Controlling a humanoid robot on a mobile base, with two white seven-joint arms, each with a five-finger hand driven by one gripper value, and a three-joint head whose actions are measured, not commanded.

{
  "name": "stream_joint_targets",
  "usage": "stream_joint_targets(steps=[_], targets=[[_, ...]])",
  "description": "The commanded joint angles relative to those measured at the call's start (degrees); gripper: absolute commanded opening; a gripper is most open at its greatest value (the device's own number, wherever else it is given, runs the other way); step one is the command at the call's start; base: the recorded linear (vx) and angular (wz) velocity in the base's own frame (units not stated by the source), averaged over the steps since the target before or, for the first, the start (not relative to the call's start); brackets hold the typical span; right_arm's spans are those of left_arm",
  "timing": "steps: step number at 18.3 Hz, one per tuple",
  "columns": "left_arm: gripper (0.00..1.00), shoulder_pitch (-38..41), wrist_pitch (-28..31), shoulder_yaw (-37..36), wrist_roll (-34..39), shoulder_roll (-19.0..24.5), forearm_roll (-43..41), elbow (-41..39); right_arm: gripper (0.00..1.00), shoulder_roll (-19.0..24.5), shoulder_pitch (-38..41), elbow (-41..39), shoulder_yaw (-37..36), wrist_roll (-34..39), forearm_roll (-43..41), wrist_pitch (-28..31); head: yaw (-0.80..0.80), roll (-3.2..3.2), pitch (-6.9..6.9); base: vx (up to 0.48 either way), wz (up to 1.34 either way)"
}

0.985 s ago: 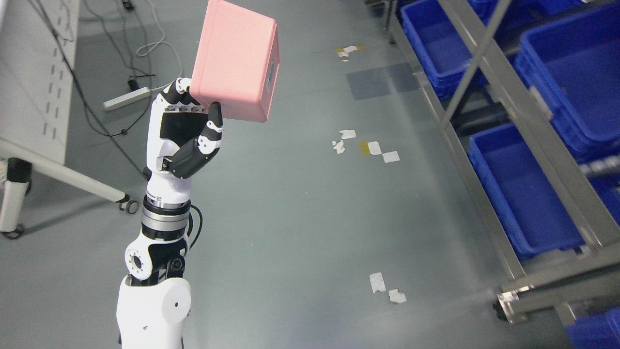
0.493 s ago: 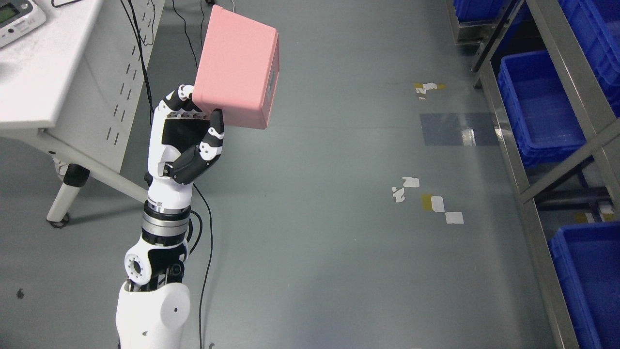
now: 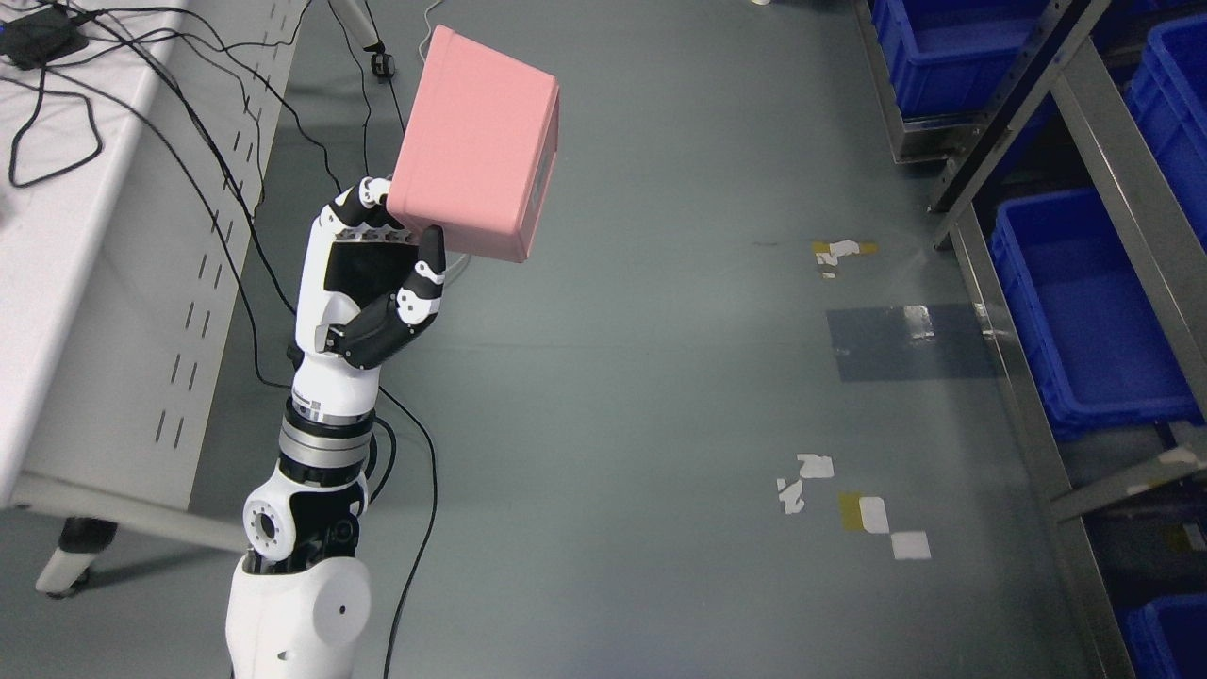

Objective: Place storage box into left shelf container
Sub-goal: 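Hold the pink box aloft in the left hand while turning to the rack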

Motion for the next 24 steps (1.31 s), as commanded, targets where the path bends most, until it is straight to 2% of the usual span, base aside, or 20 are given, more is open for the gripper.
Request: stream_joint_targets(steps=[1,4,9,13,17,24], targets=[[0.03,3.49,-0.09,-0.87,-1.57,1.00,-0.07,0.17,1.00,-1.00,-0.27,-1.00,0.00,0.02,-1.23,0.05,0.00,0.00,0.00,0.505,-0.06],[0.03,4.90,-0.35,-1.66,-4.74,1.00,0.02,1.13,1.00,-1.00,-0.27,-1.00,0.00,0.11,-1.23,0.05,0.00,0.00,0.00,0.546,0.11],[0.03,4.99,-1.58,-1.92,-4.75,1.00,-0.07,5.61,1.00,-1.00,-0.27,-1.00,0.00,0.02,-1.23,0.05,0.00,0.00,0.00,0.533,0.13],[0.03,5.25,-2.46,-5.43,-4.75,1.00,-0.51,9.65,1.00,-1.00,-0.18,-1.00,0.00,0.02,-1.23,0.05,0.00,0.00,0.00,0.504,-0.04],[0.03,8.32,-6.85,-11.50,-4.75,1.00,-4.02,12.65,1.00,-1.00,-0.27,-1.00,0.00,0.11,-1.23,0.04,0.00,0.00,0.00,0.515,-0.45],[0.03,12.99,-10.11,-12.91,-6.68,1.00,-6.48,16.16,1.00,-1.00,-0.18,-1.00,0.00,0.11,-1.23,0.05,0.00,0.00,0.00,0.437,-0.73]])
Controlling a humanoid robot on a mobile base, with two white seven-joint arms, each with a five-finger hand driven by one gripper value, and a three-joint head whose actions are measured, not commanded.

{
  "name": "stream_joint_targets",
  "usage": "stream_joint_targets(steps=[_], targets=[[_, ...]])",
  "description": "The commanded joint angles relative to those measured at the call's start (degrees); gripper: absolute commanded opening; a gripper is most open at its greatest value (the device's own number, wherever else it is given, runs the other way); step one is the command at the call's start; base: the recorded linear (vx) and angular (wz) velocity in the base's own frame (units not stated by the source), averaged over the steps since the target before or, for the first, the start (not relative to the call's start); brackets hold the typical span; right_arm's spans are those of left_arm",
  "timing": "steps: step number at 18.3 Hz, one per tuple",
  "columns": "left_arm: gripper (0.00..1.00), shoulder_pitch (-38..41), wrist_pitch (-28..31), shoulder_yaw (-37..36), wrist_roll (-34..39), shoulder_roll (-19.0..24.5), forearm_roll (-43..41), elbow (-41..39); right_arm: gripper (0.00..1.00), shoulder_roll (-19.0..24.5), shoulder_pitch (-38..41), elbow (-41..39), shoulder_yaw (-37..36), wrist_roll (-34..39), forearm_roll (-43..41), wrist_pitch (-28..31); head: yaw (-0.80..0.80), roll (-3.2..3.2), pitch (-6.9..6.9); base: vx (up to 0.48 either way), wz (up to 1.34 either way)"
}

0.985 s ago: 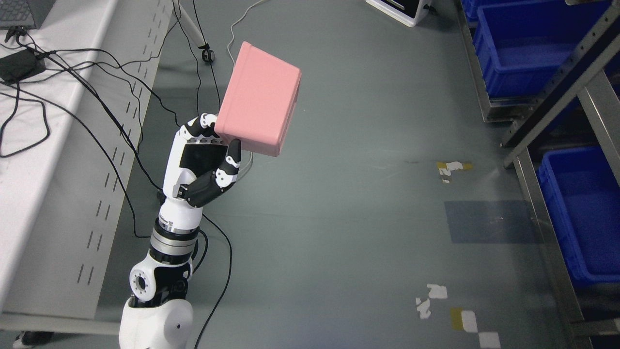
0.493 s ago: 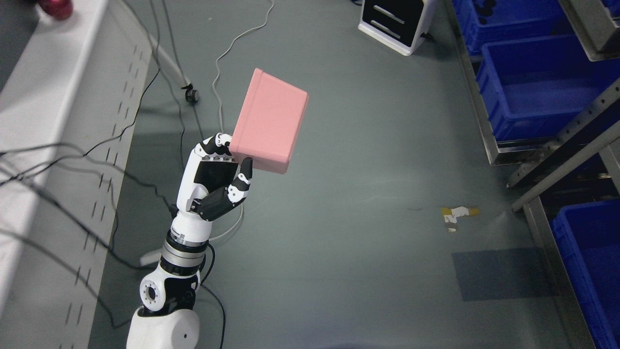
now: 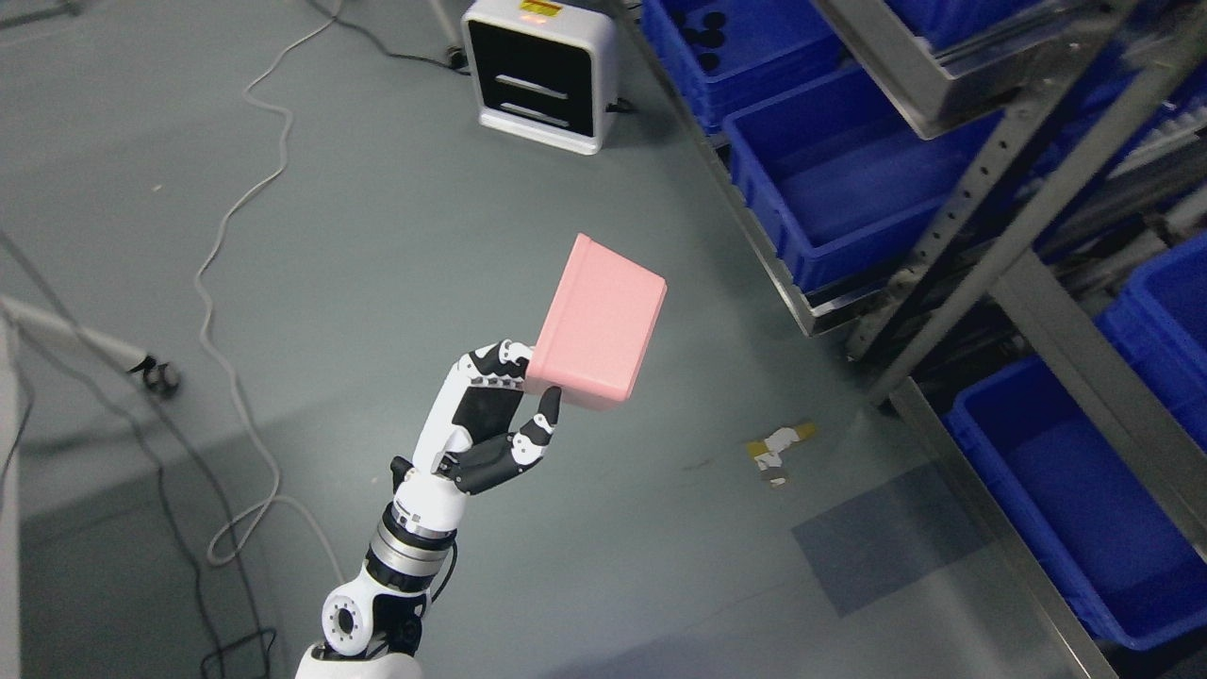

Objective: Place storage box into left shelf container
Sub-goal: 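Hold the pink box aloft in the left hand while turning to the rack, then lower the pink box into the blue bin and release it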

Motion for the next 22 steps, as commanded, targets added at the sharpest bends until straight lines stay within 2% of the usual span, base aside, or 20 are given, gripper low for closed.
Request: stream_joint_targets(steps=[1,9,15,19,22], targets=[[0.03,3.06,-2.25,-4.49,-0.91,1.00,-2.32,6.17,1.00,-1.00,-0.26,-1.00,0.00,-0.03,-1.23,0.39,0.00,0.00,0.00,0.353,-0.87],[0.03,4.20,-2.61,-8.44,-2.84,1.00,-3.90,6.08,1.00,-1.00,-0.26,-1.00,0.00,-0.03,-1.23,0.39,0.00,0.00,0.00,0.241,-0.93],[0.03,-1.06,-2.79,-0.72,-2.67,1.00,-3.98,5.91,1.00,-1.00,-0.26,-1.00,-0.08,-0.03,-1.23,0.39,0.00,0.00,0.00,0.144,-1.08],[0.03,-6.08,1.07,8.06,-2.66,1.40,-6.35,6.35,1.00,-1.00,-0.18,-1.00,0.00,-0.03,-1.23,0.39,0.00,0.00,0.00,0.110,-0.83],[0.03,-7.31,3.71,9.66,-2.58,1.49,-8.81,6.87,1.00,-1.00,-0.18,-1.00,0.00,-0.03,-1.23,0.39,0.00,0.00,-0.01,0.103,-0.58]])
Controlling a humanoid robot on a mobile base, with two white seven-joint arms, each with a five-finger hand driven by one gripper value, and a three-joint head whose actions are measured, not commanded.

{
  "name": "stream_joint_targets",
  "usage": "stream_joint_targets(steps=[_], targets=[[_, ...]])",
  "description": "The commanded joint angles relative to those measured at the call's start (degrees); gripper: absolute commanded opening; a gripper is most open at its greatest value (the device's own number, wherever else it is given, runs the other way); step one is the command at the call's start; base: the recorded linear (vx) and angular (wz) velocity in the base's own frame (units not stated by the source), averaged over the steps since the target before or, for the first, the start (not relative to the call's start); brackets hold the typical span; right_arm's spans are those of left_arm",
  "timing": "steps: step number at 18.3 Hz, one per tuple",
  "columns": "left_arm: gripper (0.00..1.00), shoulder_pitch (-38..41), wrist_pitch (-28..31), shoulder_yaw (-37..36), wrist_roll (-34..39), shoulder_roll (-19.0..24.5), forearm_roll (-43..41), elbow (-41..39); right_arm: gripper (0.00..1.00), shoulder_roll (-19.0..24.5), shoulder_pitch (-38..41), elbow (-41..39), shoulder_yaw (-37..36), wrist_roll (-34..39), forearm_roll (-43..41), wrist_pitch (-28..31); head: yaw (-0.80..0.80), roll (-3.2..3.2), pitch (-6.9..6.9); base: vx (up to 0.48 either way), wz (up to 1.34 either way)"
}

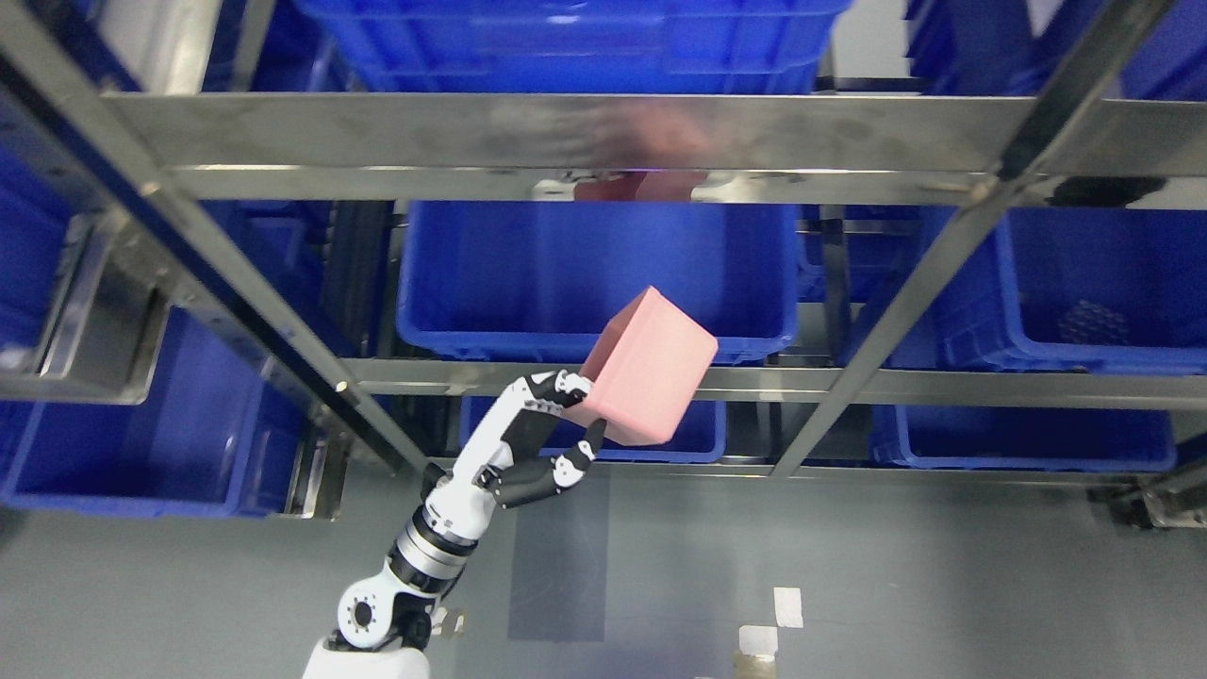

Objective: Place storage box into left shelf container
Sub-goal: 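Lower the pink box into the blue bin and release it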

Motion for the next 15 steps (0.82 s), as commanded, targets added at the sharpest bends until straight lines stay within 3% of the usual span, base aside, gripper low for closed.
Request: stream_joint_targets(steps=[1,4,11,15], targets=[[0.03,-4.80,3.59,8.98,0.05,1.49,-4.22,2.14,1.00,-1.00,-0.28,-1.00,0.00,-0.08,-1.23,0.02,0.00,0.00,0.00,0.076,-0.48],[0.03,-11.38,7.37,11.52,0.05,1.49,-11.50,8.45,1.00,-1.00,-0.19,-1.00,0.00,-0.08,-1.23,0.02,0.00,0.00,-0.01,0.065,-0.33],[0.04,-28.52,7.46,15.30,-0.04,1.85,-32.85,27.70,1.00,-1.00,-0.28,-1.00,0.00,0.00,-1.23,0.02,0.00,0.00,-0.01,0.022,-0.11],[0.04,-34.76,6.85,13.99,0.05,1.14,-47.52,36.84,1.00,-1.00,-0.28,-1.00,0.00,-0.08,-1.23,-0.07,0.00,0.00,-0.01,-0.007,0.03]])
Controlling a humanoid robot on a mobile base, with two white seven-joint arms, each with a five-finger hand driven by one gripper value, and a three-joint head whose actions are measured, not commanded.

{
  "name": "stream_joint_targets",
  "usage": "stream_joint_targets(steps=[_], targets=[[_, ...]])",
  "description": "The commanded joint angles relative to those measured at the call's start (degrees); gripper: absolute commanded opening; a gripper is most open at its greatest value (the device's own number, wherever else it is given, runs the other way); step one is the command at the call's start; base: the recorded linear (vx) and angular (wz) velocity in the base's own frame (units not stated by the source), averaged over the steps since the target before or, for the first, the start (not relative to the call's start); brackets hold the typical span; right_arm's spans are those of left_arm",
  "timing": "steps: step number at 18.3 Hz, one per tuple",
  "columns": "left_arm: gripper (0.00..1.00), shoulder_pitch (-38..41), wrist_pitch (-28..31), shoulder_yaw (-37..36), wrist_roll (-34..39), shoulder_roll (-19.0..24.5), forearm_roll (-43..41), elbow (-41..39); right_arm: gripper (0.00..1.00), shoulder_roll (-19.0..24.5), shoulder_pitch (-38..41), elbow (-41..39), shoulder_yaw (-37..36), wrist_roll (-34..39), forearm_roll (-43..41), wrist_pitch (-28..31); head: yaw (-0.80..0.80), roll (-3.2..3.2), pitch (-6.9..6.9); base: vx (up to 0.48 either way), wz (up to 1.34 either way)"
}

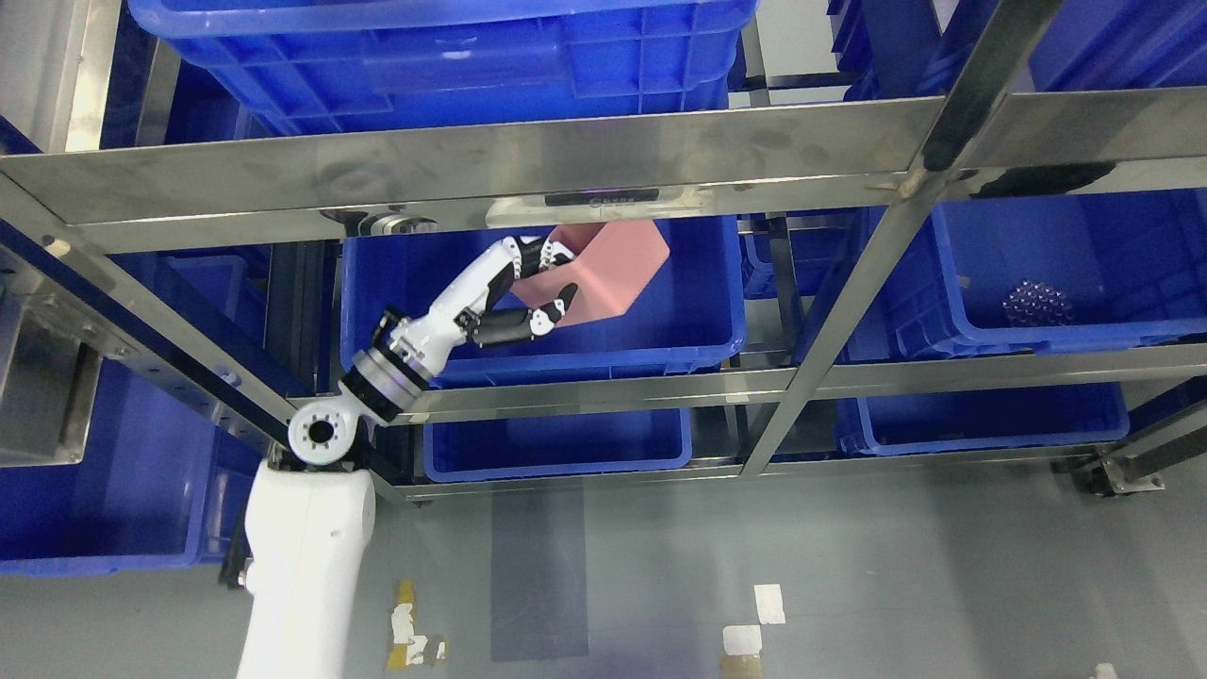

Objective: Place storage box into left shelf container
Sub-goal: 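Lower the pink box into the blue bin and release it, then withdraw the left hand out of the blue bin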

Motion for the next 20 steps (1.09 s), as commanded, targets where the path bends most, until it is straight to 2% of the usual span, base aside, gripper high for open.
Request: stream_joint_targets(steps=[1,5,9,11,12,14,15,16,18,20], targets=[[0.05,-11.62,-0.80,3.39,0.16,1.01,-20.37,21.25,1.00,-1.00,-0.26,-1.00,0.00,0.24,-1.23,-0.06,0.00,0.00,0.00,-0.004,0.03],[0.06,-14.63,-0.98,-0.12,1.47,1.01,-28.04,22.59,1.00,-1.00,-0.18,-1.00,0.00,0.24,-1.23,-0.15,0.00,0.00,0.00,0.000,0.00],[0.11,-14.72,-0.98,-2.94,2.18,1.01,-29.46,22.50,1.00,-1.00,-0.18,-1.00,0.00,0.33,-1.23,-0.15,0.00,0.00,0.00,0.000,0.00],[0.22,-14.72,-0.89,-2.25,2.36,1.01,-29.46,22.06,1.00,-1.00,-0.18,-1.00,0.00,0.24,-1.23,-0.06,0.00,0.00,0.00,0.000,0.00],[0.33,-14.72,-0.80,-1.98,2.97,1.01,-29.46,21.71,1.00,-1.00,-0.26,-1.00,0.00,0.24,-1.23,-0.06,0.00,0.00,0.00,0.000,0.00],[0.61,-14.89,-0.28,-2.06,4.20,1.01,-29.46,21.10,1.00,-1.00,-0.17,-1.00,0.00,0.33,-1.23,-0.06,0.00,0.00,0.00,0.000,0.00],[0.79,-15.33,-0.19,-2.15,4.20,1.01,-29.37,20.83,1.00,-1.00,-0.17,-1.00,0.00,0.25,-1.23,-0.15,0.00,0.00,-0.01,0.000,0.00],[0.89,-15.85,-0.19,-1.63,4.29,1.01,-28.67,19.35,1.00,-1.00,-0.17,-1.00,0.00,0.33,-1.23,-0.15,0.00,0.00,-0.01,0.000,0.00],[0.93,-15.77,-0.19,2.30,4.29,1.01,-27.88,16.10,1.00,-1.00,-0.26,-1.00,0.00,0.24,-1.23,-0.06,0.00,0.00,-0.01,0.000,0.00],[0.98,-15.25,-0.19,6.72,4.38,1.01,-22.46,13.45,1.00,-1.00,-0.17,-1.00,0.00,0.33,-1.23,-0.06,0.00,0.00,-0.01,0.000,0.00]])
